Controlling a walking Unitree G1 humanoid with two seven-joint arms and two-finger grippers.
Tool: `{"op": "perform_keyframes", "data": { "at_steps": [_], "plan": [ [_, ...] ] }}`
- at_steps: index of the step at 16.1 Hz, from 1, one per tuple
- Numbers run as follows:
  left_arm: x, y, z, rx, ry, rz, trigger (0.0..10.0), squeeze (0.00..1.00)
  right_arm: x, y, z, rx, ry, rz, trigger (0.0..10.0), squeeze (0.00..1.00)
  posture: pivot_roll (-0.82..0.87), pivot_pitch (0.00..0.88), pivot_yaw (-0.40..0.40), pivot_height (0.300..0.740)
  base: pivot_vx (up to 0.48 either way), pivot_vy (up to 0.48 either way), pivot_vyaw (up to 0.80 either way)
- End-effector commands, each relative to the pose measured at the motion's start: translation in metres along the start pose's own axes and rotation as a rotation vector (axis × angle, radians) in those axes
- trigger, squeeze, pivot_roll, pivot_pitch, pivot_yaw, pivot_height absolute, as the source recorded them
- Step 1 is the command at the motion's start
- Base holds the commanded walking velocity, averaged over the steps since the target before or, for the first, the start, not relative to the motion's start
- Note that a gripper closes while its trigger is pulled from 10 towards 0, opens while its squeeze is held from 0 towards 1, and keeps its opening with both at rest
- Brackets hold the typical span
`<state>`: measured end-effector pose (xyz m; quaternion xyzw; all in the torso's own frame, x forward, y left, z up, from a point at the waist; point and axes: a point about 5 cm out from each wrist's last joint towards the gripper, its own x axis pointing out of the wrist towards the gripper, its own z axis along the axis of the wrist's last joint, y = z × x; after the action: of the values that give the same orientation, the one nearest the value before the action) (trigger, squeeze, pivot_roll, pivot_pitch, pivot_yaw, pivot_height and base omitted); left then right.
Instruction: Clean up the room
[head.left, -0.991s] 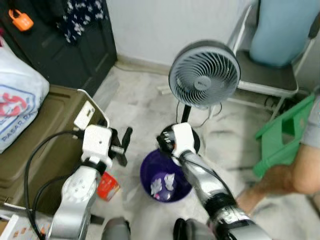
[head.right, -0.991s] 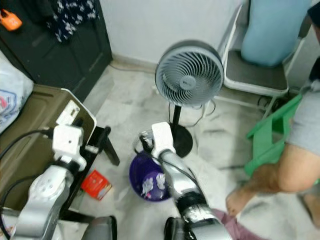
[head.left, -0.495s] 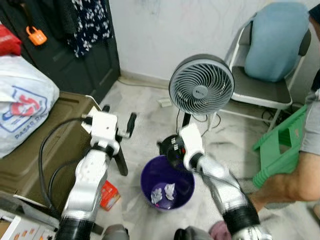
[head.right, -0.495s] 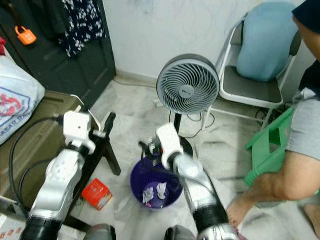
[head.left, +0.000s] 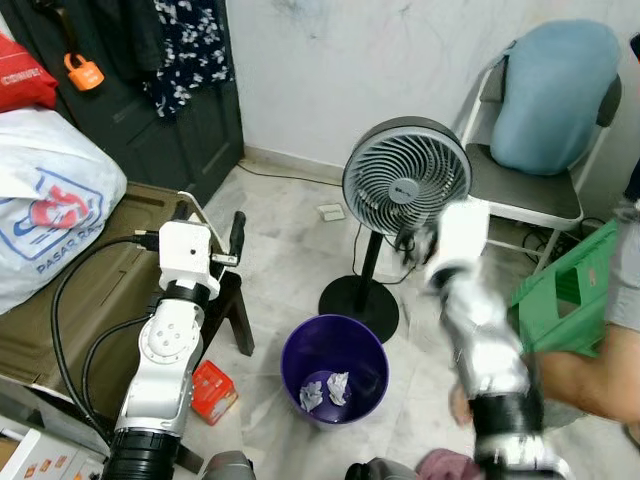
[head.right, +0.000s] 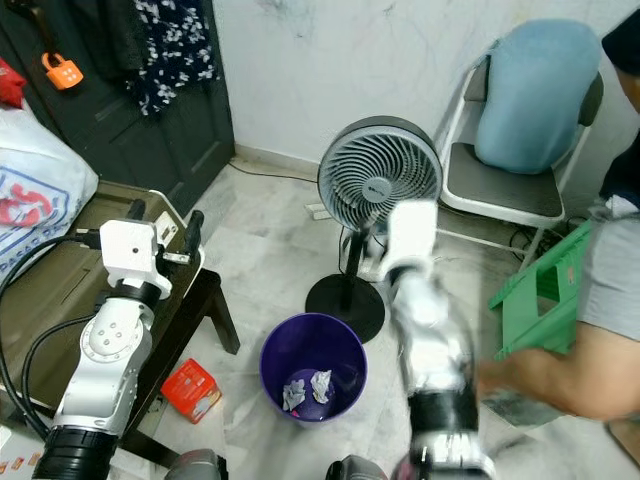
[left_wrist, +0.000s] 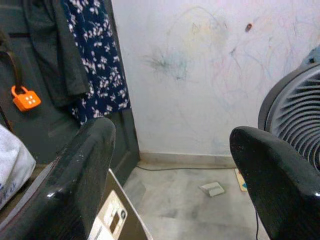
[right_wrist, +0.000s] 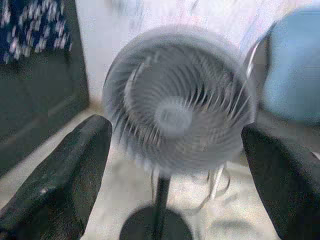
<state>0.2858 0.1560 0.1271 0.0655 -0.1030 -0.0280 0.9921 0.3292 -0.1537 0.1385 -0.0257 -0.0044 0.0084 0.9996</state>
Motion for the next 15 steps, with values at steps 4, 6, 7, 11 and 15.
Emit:
{"op": "perform_keyframes", "data": {
  "at_steps": [4, 6, 7, 11, 15],
  "plan": [
    [-0.004, 0.001, 0.013, -0.062, -0.022, 0.029, 10.0, 0.0, 0.004, 0.014, 0.032, 0.007, -0.044, -0.019, 10.0, 0.0, 0.04, 0.0, -0.034, 0.74, 0.0, 0.0, 0.0],
    [-0.014, 0.004, 0.006, -0.08, -0.005, 0.028, 10.0, 0.0, -0.004, 0.025, 0.027, -0.018, -0.065, 0.033, 10.0, 0.0, 0.04, 0.0, -0.042, 0.74, 0.0, 0.0, 0.0],
    [-0.022, 0.002, 0.005, -0.1, 0.002, 0.035, 10.0, 0.0, -0.016, 0.028, 0.02, -0.09, -0.114, 0.082, 10.0, 0.0, 0.04, 0.0, -0.039, 0.74, 0.0, 0.0, 0.0],
    [-0.041, -0.004, -0.001, -0.127, 0.022, 0.002, 10.0, 0.0, -0.047, 0.029, -0.011, -0.126, -0.036, 0.099, 10.0, 0.0, 0.04, 0.0, -0.025, 0.74, 0.0, 0.0, 0.0],
    [-0.044, -0.003, -0.005, -0.119, 0.079, -0.023, 10.0, 0.0, -0.062, 0.021, -0.017, -0.019, -0.044, 0.123, 10.0, 1.0, 0.04, 0.0, -0.035, 0.74, 0.0, 0.0, 0.0]
  ]
}}
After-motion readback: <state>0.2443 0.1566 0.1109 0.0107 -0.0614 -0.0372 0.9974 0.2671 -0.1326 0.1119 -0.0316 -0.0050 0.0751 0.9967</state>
